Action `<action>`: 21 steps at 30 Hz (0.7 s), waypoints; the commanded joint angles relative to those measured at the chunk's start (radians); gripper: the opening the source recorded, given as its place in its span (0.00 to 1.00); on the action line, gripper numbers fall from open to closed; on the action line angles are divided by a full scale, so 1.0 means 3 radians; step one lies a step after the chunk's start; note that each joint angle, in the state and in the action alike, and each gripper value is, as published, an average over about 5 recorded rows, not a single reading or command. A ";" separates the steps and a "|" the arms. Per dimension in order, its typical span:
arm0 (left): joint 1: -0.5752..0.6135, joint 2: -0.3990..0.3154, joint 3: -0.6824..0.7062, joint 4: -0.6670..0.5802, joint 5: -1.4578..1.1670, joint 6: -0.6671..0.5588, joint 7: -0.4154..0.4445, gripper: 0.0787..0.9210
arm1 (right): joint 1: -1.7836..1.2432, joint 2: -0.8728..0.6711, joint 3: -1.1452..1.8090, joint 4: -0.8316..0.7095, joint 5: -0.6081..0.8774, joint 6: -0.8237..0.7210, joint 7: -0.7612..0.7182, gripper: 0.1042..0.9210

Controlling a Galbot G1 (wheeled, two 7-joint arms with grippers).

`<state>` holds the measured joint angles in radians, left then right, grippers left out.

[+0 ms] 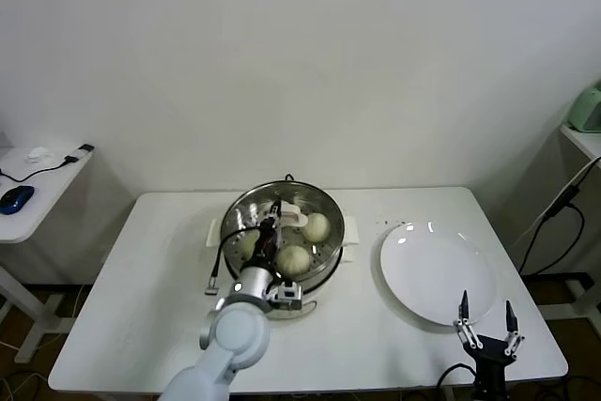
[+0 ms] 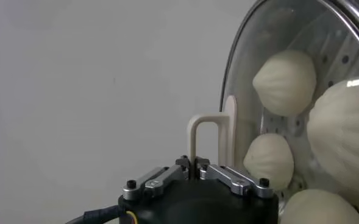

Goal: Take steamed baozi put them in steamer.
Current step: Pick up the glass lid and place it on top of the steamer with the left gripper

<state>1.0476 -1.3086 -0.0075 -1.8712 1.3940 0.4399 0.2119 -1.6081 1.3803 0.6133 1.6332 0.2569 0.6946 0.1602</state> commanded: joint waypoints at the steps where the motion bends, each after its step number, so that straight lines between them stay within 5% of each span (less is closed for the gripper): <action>1: -0.0014 -0.0031 -0.0001 0.0037 0.0018 -0.0002 -0.0055 0.07 | -0.0004 0.0006 -0.0004 0.0004 -0.0022 0.0005 -0.0001 0.88; 14: 0.0045 -0.0027 -0.0015 0.0052 0.0013 -0.0032 -0.0072 0.08 | -0.0014 0.0016 -0.0002 0.0034 -0.0033 0.0007 0.0000 0.88; 21: 0.0127 -0.0004 -0.0017 -0.0112 -0.0031 -0.0035 -0.0078 0.28 | -0.0023 0.0018 -0.0022 0.0045 -0.0053 -0.0001 -0.0001 0.88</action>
<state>1.0675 -1.3159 -0.0150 -1.8652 1.3947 0.4298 0.1886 -1.6145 1.3862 0.6081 1.6434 0.2435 0.6970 0.1600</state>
